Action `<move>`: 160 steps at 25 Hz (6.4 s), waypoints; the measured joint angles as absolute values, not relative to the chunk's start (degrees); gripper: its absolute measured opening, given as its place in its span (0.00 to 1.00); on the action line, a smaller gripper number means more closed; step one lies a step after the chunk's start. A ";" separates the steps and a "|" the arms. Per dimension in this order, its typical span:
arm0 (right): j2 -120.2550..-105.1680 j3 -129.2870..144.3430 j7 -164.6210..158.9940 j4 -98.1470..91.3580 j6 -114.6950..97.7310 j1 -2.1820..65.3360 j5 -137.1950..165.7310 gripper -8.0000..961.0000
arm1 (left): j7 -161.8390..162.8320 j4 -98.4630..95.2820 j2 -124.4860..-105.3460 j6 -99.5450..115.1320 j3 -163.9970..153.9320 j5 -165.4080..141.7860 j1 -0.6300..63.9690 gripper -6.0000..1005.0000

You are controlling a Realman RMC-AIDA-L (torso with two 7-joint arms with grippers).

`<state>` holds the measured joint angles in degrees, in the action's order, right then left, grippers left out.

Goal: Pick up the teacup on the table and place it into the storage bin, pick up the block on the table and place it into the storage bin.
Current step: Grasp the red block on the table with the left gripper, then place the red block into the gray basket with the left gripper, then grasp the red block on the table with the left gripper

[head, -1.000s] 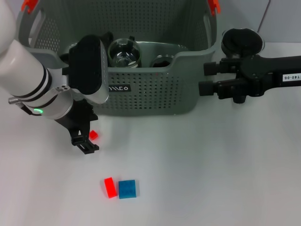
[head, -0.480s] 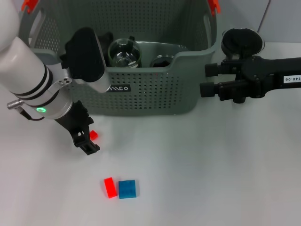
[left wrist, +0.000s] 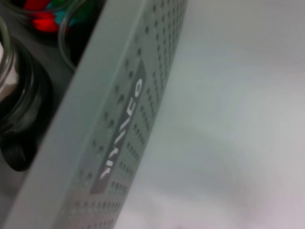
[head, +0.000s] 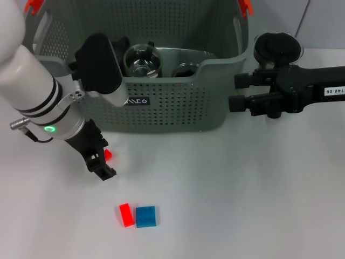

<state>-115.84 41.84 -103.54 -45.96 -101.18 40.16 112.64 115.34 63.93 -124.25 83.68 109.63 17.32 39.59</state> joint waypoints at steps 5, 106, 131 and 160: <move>-115.84 41.74 -103.48 -45.96 -101.16 40.10 112.60 0.96 | 117.82 63.45 -124.20 82.31 109.31 17.00 40.00 0.76; -114.51 41.53 -100.01 -44.71 -103.10 39.73 112.51 0.96 | 125.44 64.58 -113.81 106.75 141.36 42.02 49.50 0.19; -113.97 42.01 -99.88 -44.65 -104.51 39.65 112.92 0.96 | 132.63 57.56 -111.14 77.62 137.62 39.46 52.17 0.35; -115.00 39.97 -99.79 -41.52 -101.61 40.45 112.32 0.96 | 116.46 100.10 -124.35 111.97 114.03 33.89 27.47 0.95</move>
<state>-115.00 39.97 -99.79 -41.52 -101.61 40.45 112.32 116.45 100.10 -124.35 111.97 114.03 33.89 27.47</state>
